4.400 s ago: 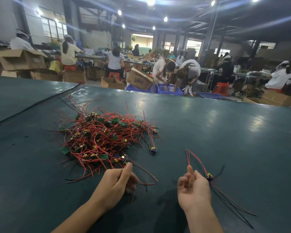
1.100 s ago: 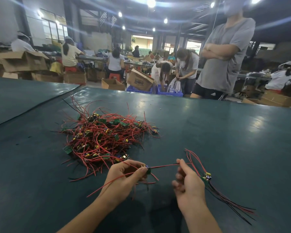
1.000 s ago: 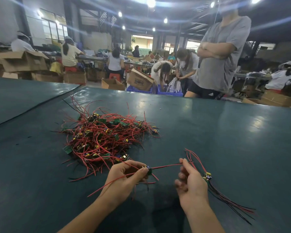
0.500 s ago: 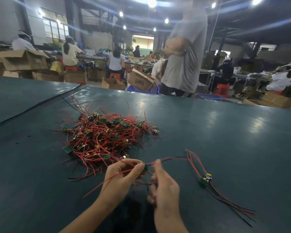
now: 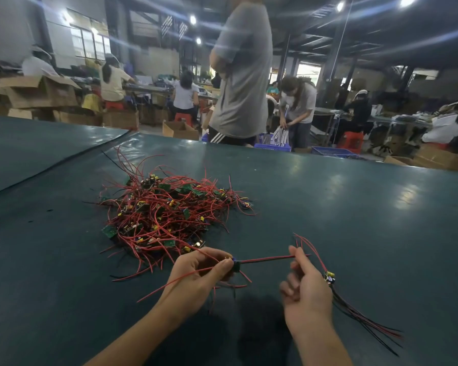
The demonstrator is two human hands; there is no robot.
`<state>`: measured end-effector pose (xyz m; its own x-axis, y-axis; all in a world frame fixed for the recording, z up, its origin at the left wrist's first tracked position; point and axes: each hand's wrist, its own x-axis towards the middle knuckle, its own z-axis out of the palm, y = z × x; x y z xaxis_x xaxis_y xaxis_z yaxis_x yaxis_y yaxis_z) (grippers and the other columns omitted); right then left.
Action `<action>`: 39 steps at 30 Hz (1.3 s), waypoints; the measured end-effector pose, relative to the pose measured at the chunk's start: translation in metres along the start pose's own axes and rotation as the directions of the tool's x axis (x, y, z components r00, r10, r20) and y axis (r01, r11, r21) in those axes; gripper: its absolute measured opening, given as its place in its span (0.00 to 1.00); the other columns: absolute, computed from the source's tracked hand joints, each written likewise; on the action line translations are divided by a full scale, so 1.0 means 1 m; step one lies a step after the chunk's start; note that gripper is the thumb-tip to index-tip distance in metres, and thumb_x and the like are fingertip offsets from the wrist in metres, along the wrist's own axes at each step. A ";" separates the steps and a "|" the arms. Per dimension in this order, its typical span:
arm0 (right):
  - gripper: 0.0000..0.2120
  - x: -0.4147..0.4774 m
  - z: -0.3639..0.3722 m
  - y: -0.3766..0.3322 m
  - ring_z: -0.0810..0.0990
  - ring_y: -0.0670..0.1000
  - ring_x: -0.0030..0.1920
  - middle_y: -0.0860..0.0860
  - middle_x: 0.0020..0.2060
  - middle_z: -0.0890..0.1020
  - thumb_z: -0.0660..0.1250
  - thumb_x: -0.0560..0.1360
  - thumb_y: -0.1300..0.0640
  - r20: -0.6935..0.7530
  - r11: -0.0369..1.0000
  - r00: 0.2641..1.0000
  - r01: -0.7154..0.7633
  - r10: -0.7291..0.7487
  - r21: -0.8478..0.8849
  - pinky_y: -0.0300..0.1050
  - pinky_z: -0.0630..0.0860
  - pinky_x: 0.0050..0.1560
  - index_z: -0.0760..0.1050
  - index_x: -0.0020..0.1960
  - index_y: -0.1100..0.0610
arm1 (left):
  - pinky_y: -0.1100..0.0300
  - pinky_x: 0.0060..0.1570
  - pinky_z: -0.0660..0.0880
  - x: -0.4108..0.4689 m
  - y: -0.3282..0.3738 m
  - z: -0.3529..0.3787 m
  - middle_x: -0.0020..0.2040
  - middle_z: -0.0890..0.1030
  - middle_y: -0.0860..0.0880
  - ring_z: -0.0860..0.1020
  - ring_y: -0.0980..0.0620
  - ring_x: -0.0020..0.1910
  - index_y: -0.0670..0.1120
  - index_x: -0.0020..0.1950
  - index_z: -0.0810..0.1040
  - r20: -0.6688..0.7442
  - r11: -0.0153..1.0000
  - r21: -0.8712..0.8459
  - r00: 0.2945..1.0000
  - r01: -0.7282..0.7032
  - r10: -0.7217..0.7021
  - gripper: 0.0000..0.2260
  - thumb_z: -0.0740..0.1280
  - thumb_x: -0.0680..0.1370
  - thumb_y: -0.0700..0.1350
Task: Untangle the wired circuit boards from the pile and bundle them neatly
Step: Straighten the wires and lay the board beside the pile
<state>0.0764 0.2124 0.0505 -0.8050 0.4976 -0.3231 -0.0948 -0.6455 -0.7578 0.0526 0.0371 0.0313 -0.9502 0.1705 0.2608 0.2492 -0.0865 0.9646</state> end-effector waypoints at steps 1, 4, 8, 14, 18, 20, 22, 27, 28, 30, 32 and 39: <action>0.08 0.002 -0.002 -0.002 0.59 0.42 0.18 0.45 0.28 0.70 0.66 0.77 0.56 0.028 1.000 1.000 0.002 -0.002 0.016 0.33 0.56 0.17 0.82 0.42 0.56 | 0.63 0.42 0.79 -0.001 0.000 0.002 0.39 0.85 0.44 0.84 0.47 0.40 0.41 0.45 0.82 0.001 1.000 -0.008 1.000 -0.004 0.004 0.03 0.70 0.74 0.37; 0.10 0.004 -0.004 -0.004 0.60 0.43 0.19 0.45 0.26 0.68 0.63 0.79 0.54 0.114 0.994 0.993 -0.006 -0.007 0.107 0.33 0.57 0.17 0.81 0.43 0.54 | 0.62 0.40 0.80 -0.001 0.002 0.002 0.39 0.85 0.42 0.84 0.45 0.39 0.40 0.44 0.83 -0.084 0.996 -0.088 0.996 -0.006 -0.001 0.05 0.70 0.71 0.40; 0.17 0.007 -0.009 0.002 0.60 0.44 0.19 0.46 0.26 0.70 0.59 0.79 0.45 0.139 0.984 0.989 -0.077 0.055 0.158 0.33 0.56 0.19 0.81 0.47 0.55 | 0.63 0.35 0.80 0.004 0.010 0.001 0.35 0.82 0.39 0.83 0.47 0.34 0.38 0.45 0.81 -0.113 0.906 -0.406 0.978 0.116 -0.176 0.08 0.68 0.69 0.40; 0.16 -0.011 0.006 0.032 0.68 0.45 0.22 0.52 0.31 0.75 0.68 0.71 0.45 0.343 0.946 0.920 -0.076 0.188 -0.314 0.36 0.64 0.24 0.84 0.44 0.58 | 0.61 0.29 0.76 -0.003 0.014 0.004 0.33 0.78 0.46 0.77 0.52 0.27 0.42 0.41 0.84 0.360 0.724 -0.516 0.883 0.458 -0.302 0.17 0.61 0.75 0.52; 0.28 -0.031 0.016 0.045 0.73 0.51 0.19 0.57 0.23 0.76 0.69 0.67 0.44 0.536 0.930 0.820 0.013 0.200 -0.367 0.39 0.73 0.23 0.77 0.46 0.72 | 0.64 0.28 0.72 -0.007 0.016 0.002 0.26 0.74 0.49 0.73 0.54 0.24 0.44 0.33 0.79 0.544 0.764 -0.347 0.780 0.544 -0.308 0.22 0.63 0.76 0.60; 0.30 -0.034 0.017 0.047 0.74 0.54 0.22 0.60 0.25 0.77 0.71 0.65 0.43 0.530 0.936 0.835 0.054 0.149 -0.348 0.45 0.76 0.29 0.76 0.44 0.73 | 0.66 0.23 0.69 -0.006 0.020 0.003 0.22 0.69 0.50 0.70 0.55 0.20 0.45 0.29 0.77 0.500 0.755 -0.277 0.760 0.594 -0.415 0.23 0.65 0.73 0.62; 0.24 -0.033 0.017 0.047 0.75 0.57 0.32 0.64 0.32 0.78 0.73 0.62 0.44 0.486 0.941 0.871 0.108 0.065 -0.320 0.56 0.73 0.40 0.80 0.39 0.67 | 0.68 0.18 0.64 -0.006 0.022 0.006 0.20 0.65 0.52 0.66 0.57 0.17 0.46 0.28 0.75 0.422 0.688 -0.312 0.745 0.655 -0.517 0.20 0.64 0.71 0.60; 0.20 -0.031 0.016 0.044 0.67 0.59 0.34 0.62 0.34 0.72 0.74 0.62 0.42 0.340 0.954 0.940 0.124 -0.024 -0.274 0.53 0.70 0.38 0.85 0.42 0.60 | 0.67 0.18 0.70 -0.007 0.016 0.012 0.25 0.74 0.47 0.73 0.54 0.20 0.41 0.38 0.83 0.287 0.552 -0.537 0.754 0.638 -0.591 0.09 0.68 0.72 0.46; 0.19 -0.029 0.015 0.044 0.69 0.56 0.29 0.60 0.31 0.73 0.74 0.61 0.42 0.294 0.954 0.954 0.137 -0.056 -0.265 0.47 0.71 0.32 0.85 0.40 0.58 | 0.65 0.21 0.73 -0.007 0.013 0.011 0.28 0.77 0.45 0.76 0.53 0.23 0.41 0.43 0.83 0.262 0.584 -0.522 0.769 0.621 -0.583 0.08 0.65 0.75 0.42; 0.17 -0.027 0.014 0.042 0.74 0.51 0.25 0.55 0.28 0.78 0.74 0.61 0.43 0.217 0.961 0.972 0.138 -0.086 -0.240 0.40 0.73 0.27 0.86 0.38 0.56 | 0.62 0.29 0.77 -0.008 0.009 0.012 0.36 0.81 0.41 0.81 0.49 0.31 0.41 0.50 0.82 0.262 0.683 -0.457 0.820 0.570 -0.509 0.08 0.65 0.74 0.35; 0.13 -0.023 0.012 0.041 0.81 0.53 0.31 0.55 0.32 0.84 0.75 0.65 0.46 0.164 0.969 0.983 0.116 -0.081 -0.219 0.45 0.80 0.32 0.86 0.37 0.57 | 0.59 0.37 0.78 -0.011 0.007 0.014 0.44 0.83 0.39 0.83 0.47 0.37 0.42 0.53 0.82 0.286 0.783 -0.371 0.863 0.500 -0.416 0.14 0.71 0.68 0.35; 0.10 -0.027 0.012 0.046 0.83 0.56 0.35 0.56 0.32 0.85 0.75 0.68 0.50 0.168 0.941 0.975 0.186 -0.142 -0.283 0.49 0.81 0.40 0.85 0.35 0.56 | 0.62 0.35 0.77 -0.011 0.007 0.014 0.35 0.81 0.44 0.79 0.52 0.33 0.42 0.42 0.84 0.152 0.891 -0.310 0.942 0.333 -0.299 0.12 0.73 0.66 0.50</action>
<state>0.0864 0.1624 0.0313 -0.8703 0.4796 -0.1119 -0.0735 -0.3511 -0.9334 0.0674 0.0482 0.0355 -0.9412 0.3358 -0.0365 -0.1520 -0.3247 0.9335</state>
